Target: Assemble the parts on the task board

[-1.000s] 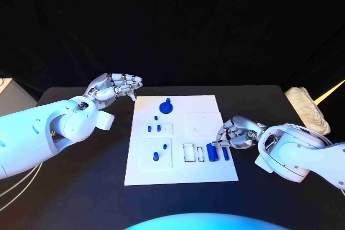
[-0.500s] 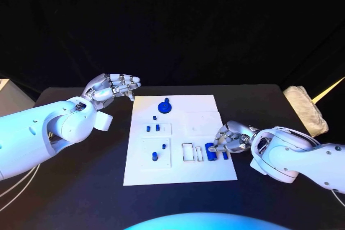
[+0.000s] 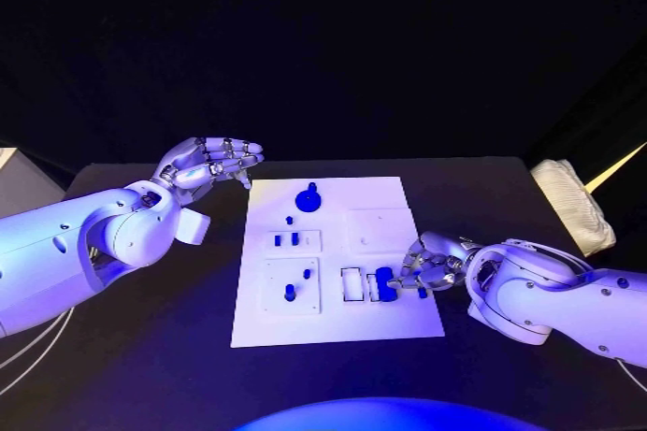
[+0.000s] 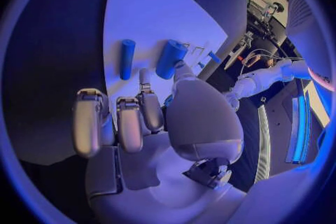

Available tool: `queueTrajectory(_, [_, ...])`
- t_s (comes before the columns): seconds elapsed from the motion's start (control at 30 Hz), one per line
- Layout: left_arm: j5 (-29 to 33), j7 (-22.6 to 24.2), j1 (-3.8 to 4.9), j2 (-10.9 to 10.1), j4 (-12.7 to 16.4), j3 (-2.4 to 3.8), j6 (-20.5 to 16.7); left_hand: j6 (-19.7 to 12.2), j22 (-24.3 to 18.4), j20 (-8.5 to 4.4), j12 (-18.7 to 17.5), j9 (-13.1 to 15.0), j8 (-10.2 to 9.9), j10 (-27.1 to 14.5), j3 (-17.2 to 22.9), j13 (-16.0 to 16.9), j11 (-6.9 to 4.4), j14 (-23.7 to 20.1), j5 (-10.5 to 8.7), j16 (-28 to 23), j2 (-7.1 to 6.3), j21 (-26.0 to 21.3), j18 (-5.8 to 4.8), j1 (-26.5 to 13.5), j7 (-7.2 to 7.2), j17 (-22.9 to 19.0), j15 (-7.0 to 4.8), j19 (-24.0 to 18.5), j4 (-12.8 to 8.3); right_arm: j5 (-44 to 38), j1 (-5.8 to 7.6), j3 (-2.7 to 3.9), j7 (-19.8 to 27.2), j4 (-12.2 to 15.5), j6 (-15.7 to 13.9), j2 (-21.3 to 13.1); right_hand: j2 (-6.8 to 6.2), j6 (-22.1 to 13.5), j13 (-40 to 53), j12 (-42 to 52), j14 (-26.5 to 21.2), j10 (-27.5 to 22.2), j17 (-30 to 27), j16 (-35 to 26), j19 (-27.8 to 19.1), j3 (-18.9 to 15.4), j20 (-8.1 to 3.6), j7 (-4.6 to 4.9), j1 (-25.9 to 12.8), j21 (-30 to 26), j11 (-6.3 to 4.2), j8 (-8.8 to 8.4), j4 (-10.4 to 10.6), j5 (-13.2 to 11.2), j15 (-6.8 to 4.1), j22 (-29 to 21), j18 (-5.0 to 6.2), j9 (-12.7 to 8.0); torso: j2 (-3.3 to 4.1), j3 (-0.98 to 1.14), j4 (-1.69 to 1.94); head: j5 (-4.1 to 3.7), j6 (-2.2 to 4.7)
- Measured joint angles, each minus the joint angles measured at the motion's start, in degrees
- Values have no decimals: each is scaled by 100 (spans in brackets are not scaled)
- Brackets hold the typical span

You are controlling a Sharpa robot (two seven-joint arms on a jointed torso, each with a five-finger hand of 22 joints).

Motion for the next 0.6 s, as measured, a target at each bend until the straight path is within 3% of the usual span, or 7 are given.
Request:
queueTrajectory(0.43, [1,-7,0,-4,-1,0,1,0,0,0,0,-1,0,0,0,0,0,0,0,7,0,0,0,0,0,-1,0,0,0,-163,-62,32,-166,-101,41,218,0,69,23,0,0,0,-1,0,20,-16,-21,-4,1,0,0,86,-14,-58,0,-1,0,13,0,-9,3,-22,-23])
queueTrajectory(0.53, [1,-9,-1,-5,0,0,1,0,1,0,0,-1,0,0,0,0,0,0,0,7,0,0,0,0,0,-1,0,0,0,-165,-67,38,-188,-105,36,240,10,82,40,0,-21,0,-1,0,20,-26,-21,0,11,0,0,86,-24,24,-21,-1,0,13,0,-10,3,-24,-26])
queueTrajectory(0.6, [1,-10,-1,-5,1,0,2,0,0,0,0,-1,0,0,0,1,0,0,0,7,0,0,0,0,0,-1,0,0,0,-165,-70,40,-205,-107,31,250,101,87,41,0,-21,11,-1,0,21,-41,-21,-2,102,0,-11,86,-20,171,-21,-1,0,13,-1,-10,3,-27,-27])
